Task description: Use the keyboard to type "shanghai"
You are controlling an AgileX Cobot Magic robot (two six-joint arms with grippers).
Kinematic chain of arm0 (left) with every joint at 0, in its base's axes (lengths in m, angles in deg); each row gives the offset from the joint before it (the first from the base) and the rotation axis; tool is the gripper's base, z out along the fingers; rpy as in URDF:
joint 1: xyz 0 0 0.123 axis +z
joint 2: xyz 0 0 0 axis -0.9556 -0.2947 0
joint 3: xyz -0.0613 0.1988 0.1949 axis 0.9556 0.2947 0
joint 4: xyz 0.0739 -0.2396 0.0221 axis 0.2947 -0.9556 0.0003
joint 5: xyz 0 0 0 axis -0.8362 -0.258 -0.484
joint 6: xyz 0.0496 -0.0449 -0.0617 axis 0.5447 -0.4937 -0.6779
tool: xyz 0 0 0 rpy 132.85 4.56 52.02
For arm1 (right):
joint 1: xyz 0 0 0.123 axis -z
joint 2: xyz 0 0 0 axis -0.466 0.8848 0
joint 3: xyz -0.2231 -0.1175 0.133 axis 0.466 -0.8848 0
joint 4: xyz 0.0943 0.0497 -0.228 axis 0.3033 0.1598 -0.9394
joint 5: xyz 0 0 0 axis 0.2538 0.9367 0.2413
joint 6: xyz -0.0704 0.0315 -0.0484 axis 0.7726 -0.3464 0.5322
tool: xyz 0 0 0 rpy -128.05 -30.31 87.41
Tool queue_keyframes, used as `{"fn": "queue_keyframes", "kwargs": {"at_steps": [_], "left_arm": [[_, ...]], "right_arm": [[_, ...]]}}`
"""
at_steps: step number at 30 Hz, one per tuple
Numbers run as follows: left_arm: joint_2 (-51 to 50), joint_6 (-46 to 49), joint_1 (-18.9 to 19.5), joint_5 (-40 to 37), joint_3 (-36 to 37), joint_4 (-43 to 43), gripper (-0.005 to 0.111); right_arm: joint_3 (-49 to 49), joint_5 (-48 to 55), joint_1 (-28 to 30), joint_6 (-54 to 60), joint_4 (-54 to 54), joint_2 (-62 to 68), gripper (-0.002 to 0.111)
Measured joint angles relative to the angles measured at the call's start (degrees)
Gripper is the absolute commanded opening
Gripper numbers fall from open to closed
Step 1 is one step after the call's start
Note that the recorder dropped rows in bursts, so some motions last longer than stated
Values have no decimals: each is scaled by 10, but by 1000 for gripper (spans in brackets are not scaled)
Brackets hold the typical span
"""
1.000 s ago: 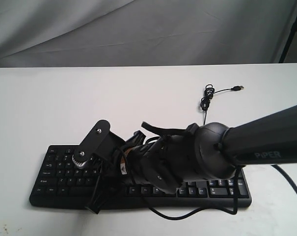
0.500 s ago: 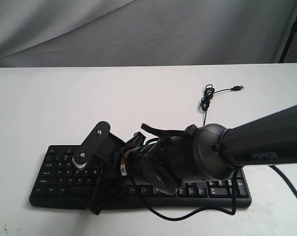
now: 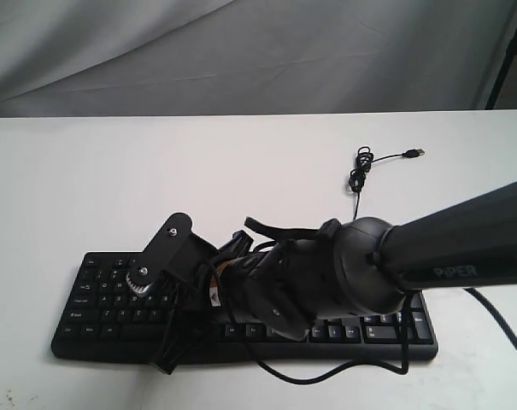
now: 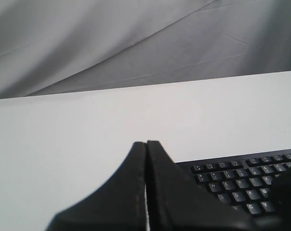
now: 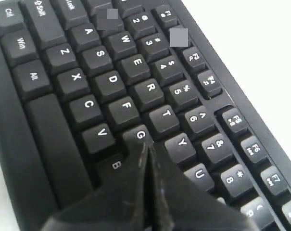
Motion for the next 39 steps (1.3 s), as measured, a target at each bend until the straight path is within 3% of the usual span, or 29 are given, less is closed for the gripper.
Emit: {"fn": "queue_keyframes", "kwargs": {"at_steps": [5,10,15,22,32,39], "left_arm": [[0,0,0,0,0,0,0],[0,0,0,0,0,0,0],[0,0,0,0,0,0,0],[0,0,0,0,0,0,0],[0,0,0,0,0,0,0],[0,0,0,0,0,0,0]], "right_arm": [[42,85,0,0,15,-14,0],[176,227,0,0,106,-11,0],[277,305,0,1,208,12,0],[303,329,0,1,279,50,0],[303,299,-8,1,281,76,0],[362,328,-8,0,262,122,0]]}}
